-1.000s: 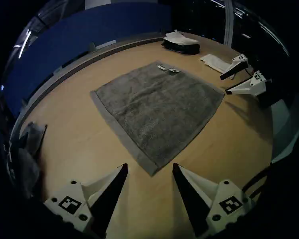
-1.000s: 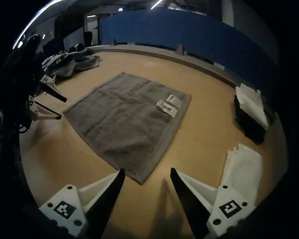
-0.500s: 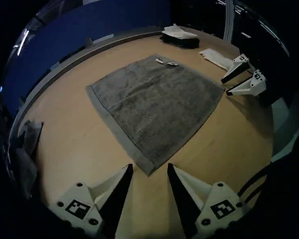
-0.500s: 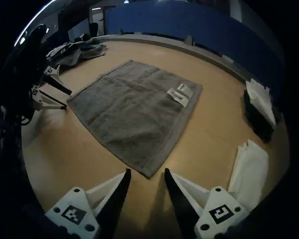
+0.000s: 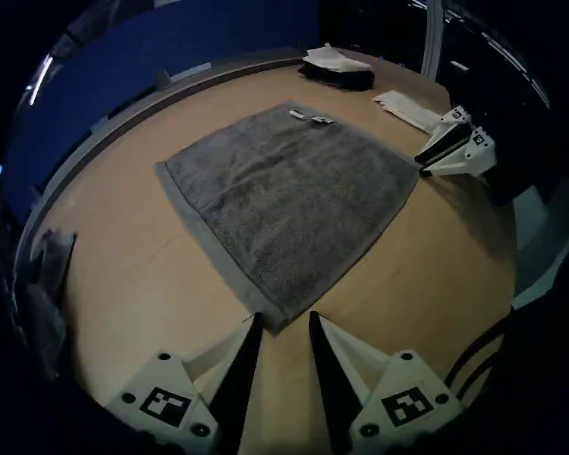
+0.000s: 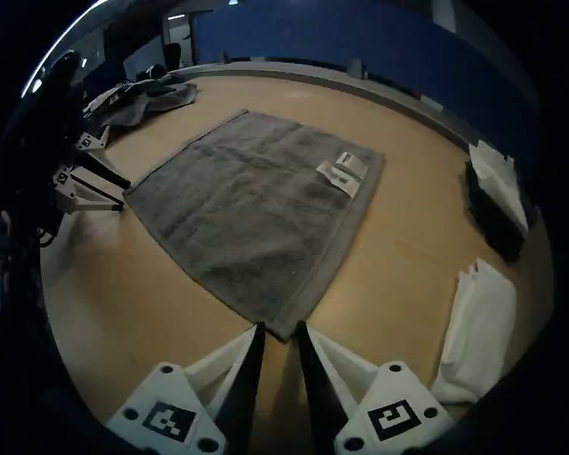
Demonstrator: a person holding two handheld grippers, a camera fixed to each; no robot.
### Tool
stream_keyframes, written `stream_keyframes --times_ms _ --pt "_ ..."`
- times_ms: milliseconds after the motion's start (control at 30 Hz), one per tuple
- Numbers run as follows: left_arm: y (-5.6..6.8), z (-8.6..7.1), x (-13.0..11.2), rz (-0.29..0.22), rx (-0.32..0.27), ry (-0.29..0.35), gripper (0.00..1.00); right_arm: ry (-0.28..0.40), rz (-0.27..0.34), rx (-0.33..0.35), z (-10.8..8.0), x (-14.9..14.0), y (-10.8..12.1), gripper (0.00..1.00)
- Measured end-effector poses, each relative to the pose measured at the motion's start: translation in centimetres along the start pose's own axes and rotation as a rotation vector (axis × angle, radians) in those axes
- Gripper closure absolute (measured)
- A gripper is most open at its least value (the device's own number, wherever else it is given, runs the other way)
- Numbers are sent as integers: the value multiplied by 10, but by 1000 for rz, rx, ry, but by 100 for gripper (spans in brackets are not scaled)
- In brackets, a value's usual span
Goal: Fold towel
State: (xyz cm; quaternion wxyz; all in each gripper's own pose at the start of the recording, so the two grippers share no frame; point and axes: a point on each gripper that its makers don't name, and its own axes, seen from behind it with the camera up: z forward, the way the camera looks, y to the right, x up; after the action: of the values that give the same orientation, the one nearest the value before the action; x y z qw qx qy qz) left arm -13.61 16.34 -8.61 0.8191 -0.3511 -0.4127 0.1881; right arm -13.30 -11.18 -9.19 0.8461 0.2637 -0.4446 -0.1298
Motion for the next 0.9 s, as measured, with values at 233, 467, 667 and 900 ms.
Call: stream_keyframes --times_ms 233,467,667,900 --pt "0 2 0 2 3 -2 79 -2 -2 4 -2 1 1 88" --pt "-3 1 0 -5 12 3 89 -2 14 -2 -2 2 4 93" --pt "-2 0 0 -4 3 1 90 -3 18 -2 -3 2 4 93" --pt "-1 -2 3 -5 -8 6 91 1 23 -2 -4 5 5 94"
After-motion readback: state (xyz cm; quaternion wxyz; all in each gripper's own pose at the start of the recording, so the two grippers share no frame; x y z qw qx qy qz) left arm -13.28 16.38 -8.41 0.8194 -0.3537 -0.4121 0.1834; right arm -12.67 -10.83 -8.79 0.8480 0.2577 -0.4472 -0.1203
